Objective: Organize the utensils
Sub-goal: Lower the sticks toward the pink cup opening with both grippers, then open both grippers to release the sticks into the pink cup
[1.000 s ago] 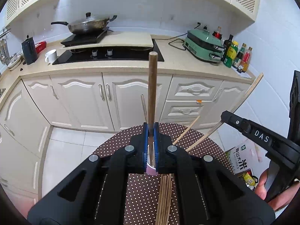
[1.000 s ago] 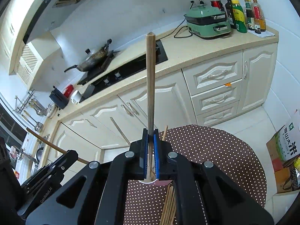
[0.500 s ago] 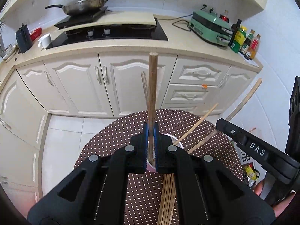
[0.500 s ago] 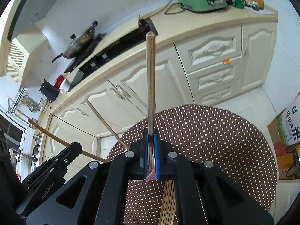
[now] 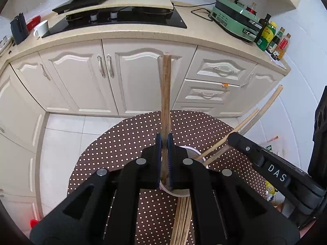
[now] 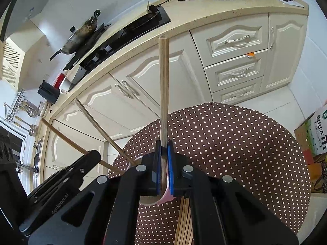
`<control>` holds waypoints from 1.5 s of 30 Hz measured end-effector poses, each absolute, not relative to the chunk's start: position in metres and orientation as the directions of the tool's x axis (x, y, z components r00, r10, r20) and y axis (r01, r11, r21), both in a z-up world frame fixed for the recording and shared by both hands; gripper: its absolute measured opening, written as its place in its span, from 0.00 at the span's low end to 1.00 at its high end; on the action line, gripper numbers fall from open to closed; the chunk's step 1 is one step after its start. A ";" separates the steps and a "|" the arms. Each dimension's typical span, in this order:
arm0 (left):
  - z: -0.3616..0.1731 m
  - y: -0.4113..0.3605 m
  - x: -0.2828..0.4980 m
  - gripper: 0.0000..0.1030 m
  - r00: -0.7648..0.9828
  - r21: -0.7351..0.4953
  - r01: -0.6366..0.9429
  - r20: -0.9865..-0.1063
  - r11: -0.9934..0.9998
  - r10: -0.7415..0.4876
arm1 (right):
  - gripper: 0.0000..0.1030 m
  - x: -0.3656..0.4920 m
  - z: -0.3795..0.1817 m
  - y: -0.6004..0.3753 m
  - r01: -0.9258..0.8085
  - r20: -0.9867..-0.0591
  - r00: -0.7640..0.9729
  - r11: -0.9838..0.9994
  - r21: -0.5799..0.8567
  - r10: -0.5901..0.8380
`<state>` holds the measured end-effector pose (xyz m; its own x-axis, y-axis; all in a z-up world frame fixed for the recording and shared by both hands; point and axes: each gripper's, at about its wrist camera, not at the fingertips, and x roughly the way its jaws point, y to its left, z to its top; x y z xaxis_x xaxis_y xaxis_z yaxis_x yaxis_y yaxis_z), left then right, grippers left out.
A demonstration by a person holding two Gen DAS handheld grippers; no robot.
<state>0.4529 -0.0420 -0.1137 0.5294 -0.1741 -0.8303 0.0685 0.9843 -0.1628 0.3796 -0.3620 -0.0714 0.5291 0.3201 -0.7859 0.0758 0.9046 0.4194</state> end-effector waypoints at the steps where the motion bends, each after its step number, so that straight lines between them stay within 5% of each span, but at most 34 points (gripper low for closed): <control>1: -0.116 -0.042 0.455 0.06 0.525 -0.163 0.068 -0.833 0.984 -0.174 | 0.04 0.381 -0.073 -0.361 0.072 -0.787 0.526 0.905 0.418 0.322; 17: -0.135 -0.041 0.464 0.07 0.508 -0.183 0.093 -0.837 0.979 -0.205 | 0.10 0.391 -0.087 -0.354 0.065 -0.797 0.489 0.896 0.439 0.355; 24: -0.136 -0.040 0.462 0.07 0.494 -0.174 0.100 -0.846 0.980 -0.201 | 0.26 0.384 -0.092 -0.364 0.108 -0.809 0.474 0.889 0.444 0.347; 31: -0.134 -0.040 0.459 0.07 0.485 -0.166 0.109 -0.852 0.980 -0.198 | 0.55 0.372 -0.086 -0.375 0.130 -0.824 0.484 0.907 0.401 0.295; 38: -0.134 -0.039 0.453 0.09 0.468 -0.167 0.115 -0.860 0.979 -0.202 | 0.59 0.365 -0.085 -0.383 0.153 -0.833 0.479 0.908 0.389 0.276; 45: -0.131 -0.037 0.446 0.25 0.479 -0.177 0.103 -0.853 0.979 -0.205 | 0.60 0.357 -0.083 -0.385 0.155 -0.837 0.474 0.910 0.384 0.273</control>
